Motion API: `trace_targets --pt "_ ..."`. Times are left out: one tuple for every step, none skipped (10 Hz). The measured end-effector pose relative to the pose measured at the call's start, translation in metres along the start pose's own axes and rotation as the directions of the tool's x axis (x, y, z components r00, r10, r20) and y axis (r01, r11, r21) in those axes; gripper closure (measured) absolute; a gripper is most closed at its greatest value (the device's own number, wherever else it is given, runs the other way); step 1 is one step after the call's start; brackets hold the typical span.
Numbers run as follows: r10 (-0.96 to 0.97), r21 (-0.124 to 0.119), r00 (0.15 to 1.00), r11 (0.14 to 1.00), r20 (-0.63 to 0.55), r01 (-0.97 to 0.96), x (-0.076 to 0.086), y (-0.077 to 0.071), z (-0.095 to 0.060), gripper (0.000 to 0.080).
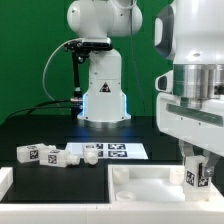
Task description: Assemble one leg
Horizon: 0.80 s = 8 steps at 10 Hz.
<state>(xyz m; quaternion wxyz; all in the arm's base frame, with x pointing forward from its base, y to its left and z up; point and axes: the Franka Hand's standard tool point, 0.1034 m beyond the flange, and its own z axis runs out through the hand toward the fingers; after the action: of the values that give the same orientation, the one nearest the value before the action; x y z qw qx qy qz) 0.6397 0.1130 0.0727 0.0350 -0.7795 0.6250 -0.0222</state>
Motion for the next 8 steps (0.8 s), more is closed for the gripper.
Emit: trace_targets --pt "0.166 0.031 0.986 0.986 0.006 -0.166 -0.0004 0.0012 -0.0003 0.0515" --pt "0.233 0.031 0.972 0.972 0.001 -0.233 -0.0003 0.0013 -0.0007 0.0514" --pt "0.296 0.033 0.955 0.954 0.015 -0.296 0.0015 0.0015 -0.0004 0.0514" --pt "0.365 0.030 0.931 0.930 0.035 -0.366 0.0029 0.0019 -0.0003 0.0514" --pt "0.397 0.026 0.916 0.917 0.050 -0.399 0.0033 0.0019 -0.0004 0.0514" --pt "0.420 0.023 0.906 0.907 0.056 -0.421 0.0036 0.0018 -0.0003 0.0514" --pt "0.421 0.023 0.905 0.906 0.056 -0.423 0.0037 0.0019 -0.0001 0.0514" --pt "0.420 0.023 0.906 0.907 0.056 -0.421 0.0032 0.0017 -0.0001 0.0514"
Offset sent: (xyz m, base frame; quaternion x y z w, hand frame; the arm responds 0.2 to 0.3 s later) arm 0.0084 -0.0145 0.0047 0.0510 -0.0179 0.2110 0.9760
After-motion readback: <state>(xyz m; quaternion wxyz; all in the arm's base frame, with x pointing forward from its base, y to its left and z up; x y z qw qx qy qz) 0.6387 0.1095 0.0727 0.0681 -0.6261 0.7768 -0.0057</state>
